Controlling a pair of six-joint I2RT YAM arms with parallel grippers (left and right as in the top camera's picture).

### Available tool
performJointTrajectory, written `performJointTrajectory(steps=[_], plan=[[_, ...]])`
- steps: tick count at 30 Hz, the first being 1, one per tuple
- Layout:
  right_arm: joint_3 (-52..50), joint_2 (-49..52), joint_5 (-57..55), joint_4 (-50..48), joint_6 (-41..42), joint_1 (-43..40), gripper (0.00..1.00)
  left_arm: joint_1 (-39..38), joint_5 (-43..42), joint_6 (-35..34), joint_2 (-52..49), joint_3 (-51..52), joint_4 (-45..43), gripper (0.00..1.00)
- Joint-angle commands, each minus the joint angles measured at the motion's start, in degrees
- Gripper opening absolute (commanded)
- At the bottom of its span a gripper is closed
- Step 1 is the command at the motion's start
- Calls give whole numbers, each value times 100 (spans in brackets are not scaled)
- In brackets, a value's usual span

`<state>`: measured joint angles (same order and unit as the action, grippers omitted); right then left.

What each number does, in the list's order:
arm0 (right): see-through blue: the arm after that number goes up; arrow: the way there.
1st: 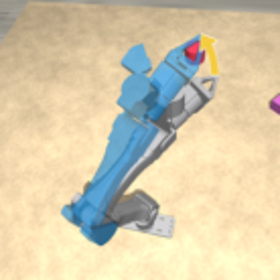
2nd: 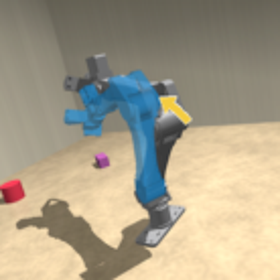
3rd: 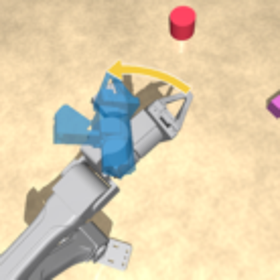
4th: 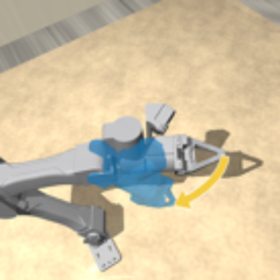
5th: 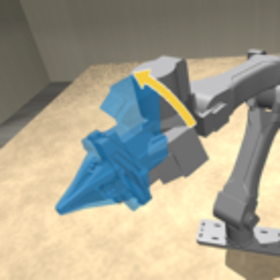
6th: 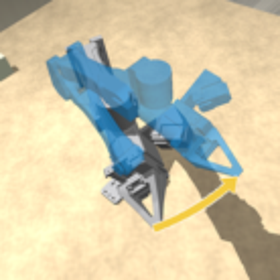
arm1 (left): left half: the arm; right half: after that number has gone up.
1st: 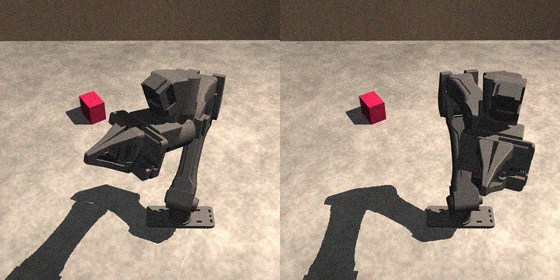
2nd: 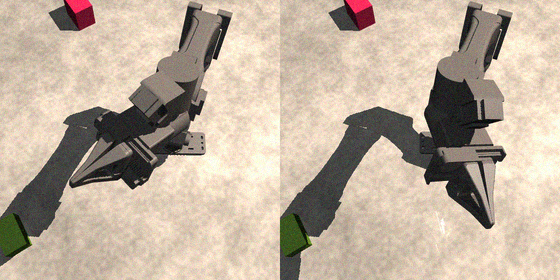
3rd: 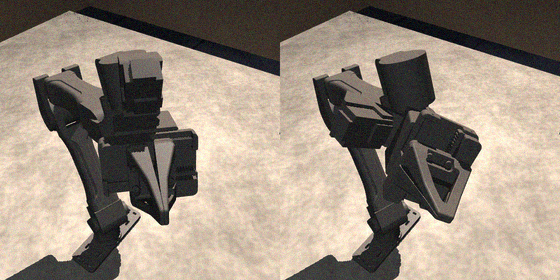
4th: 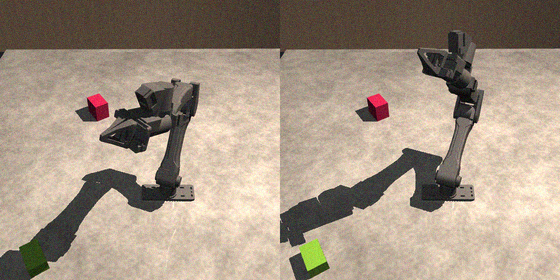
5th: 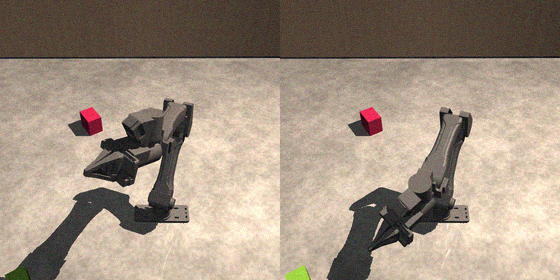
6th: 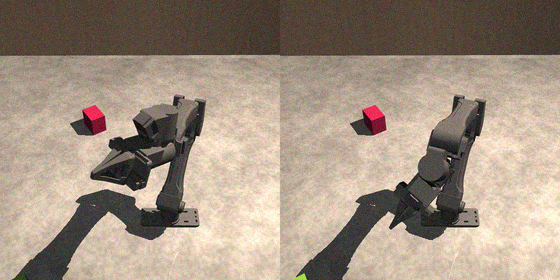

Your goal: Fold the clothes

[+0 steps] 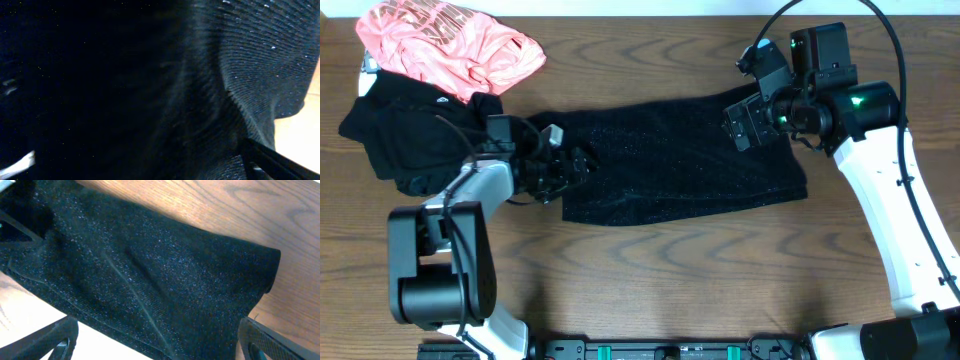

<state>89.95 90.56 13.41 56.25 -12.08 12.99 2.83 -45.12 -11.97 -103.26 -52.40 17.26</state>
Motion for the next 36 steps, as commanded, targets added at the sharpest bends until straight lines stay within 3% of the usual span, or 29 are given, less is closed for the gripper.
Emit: performJointTrajectory(steps=[1, 4, 5, 8, 11, 21, 26, 29, 30, 31, 36], plan=[[122, -131, -107, -9, 87, 52, 99, -238, 28, 22, -321, 195, -111, 77], [122, -131, -144, -7, 83, 52, 99, -254, 7, -251, -308, 192, -293, 42], [122, -131, -160, -7, 85, 50, 99, -251, 9, -299, -304, 192, -341, 35], [122, -131, -166, -7, 83, 22, 99, -247, 7, -323, -271, 151, -339, 28], [122, -131, -164, -7, 87, -15, 99, -247, 4, -339, -162, 127, -234, 14], [98, 223, -160, 407, 437, -59, 99, -249, 151, -334, 1349, 105, 297, 9], [-76, 527, -160, 474, 592, -59, 98, -249, 713, -332, 2009, 105, 772, 8], [-243, 684, -83, 321, 726, -59, 68, -249, 896, -291, 2076, 107, 1021, 9], [-319, 739, -70, 214, 782, -59, 50, -249, 898, -278, 2070, 107, 1071, 9], [-400, 791, -72, 96, 848, -59, 40, -251, 898, -264, 2065, 107, 1108, 9], [-833, 1043, -76, -634, 1102, -61, 20, -249, 901, -212, 2065, 107, 1211, 8]])
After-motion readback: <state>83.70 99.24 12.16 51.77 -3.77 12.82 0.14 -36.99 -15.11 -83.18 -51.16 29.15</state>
